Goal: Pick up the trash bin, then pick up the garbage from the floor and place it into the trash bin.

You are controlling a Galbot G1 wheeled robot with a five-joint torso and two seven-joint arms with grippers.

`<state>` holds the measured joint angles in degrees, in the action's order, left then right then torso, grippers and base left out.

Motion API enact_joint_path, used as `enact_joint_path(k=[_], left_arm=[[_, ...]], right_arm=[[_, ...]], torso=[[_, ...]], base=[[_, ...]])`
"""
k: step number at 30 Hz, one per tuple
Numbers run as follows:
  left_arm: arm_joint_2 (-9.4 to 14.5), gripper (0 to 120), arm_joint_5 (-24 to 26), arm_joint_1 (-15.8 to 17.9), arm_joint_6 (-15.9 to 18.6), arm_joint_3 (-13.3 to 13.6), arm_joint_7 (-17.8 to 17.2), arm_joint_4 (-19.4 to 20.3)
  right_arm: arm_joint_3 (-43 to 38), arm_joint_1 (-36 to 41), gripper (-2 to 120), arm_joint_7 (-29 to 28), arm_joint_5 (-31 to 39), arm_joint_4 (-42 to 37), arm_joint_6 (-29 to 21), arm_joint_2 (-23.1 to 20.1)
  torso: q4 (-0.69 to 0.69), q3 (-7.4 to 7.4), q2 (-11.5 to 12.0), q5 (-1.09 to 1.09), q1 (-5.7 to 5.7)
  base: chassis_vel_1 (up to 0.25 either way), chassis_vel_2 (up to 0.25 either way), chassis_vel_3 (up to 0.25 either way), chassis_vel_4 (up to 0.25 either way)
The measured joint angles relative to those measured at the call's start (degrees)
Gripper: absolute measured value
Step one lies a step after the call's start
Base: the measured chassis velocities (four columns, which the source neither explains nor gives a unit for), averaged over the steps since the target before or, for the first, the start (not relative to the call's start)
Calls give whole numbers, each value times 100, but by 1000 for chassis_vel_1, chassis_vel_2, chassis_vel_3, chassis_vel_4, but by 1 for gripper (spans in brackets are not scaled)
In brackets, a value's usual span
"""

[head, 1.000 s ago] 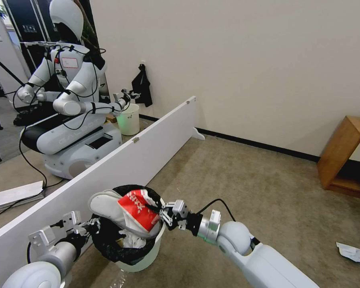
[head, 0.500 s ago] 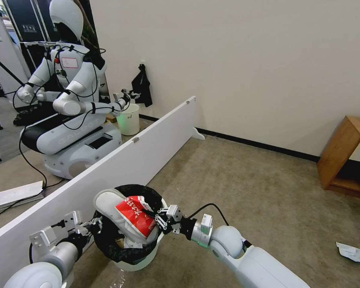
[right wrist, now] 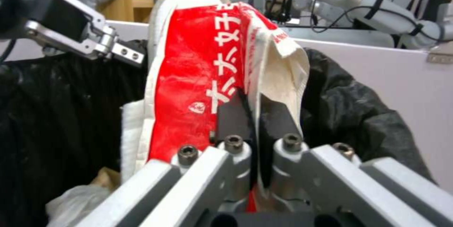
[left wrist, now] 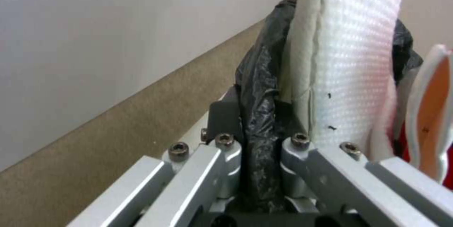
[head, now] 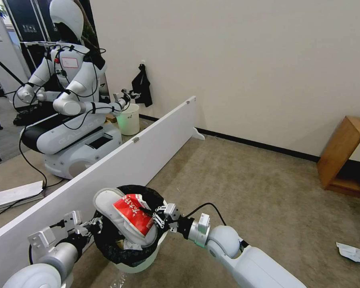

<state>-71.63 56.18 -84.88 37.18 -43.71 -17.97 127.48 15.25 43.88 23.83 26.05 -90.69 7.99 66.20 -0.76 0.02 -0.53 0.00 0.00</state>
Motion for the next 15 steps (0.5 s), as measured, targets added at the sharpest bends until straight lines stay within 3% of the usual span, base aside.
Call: enact_joint_path(k=[8, 11, 15], left_arm=[[-28, 5, -24, 22, -16, -8, 17, -73], [-33, 5, -28, 52, -31, -13, 21, -163], [-36, 5, -35, 58, -37, -14, 21, -194]], right_arm=[[22, -25, 32, -151, 0, -54, 0, -20], [11, -22, 48, -153, 10, -85, 0, -39], [-10, -18, 57, -155, 15, -93, 0, -48]], torso=[[0, 0, 0, 0, 0], [0, 0, 0, 0, 0], [0, 0, 0, 0, 0]], base=[[0, 0, 0, 0], [0, 0, 0, 0], [0, 0, 0, 0]])
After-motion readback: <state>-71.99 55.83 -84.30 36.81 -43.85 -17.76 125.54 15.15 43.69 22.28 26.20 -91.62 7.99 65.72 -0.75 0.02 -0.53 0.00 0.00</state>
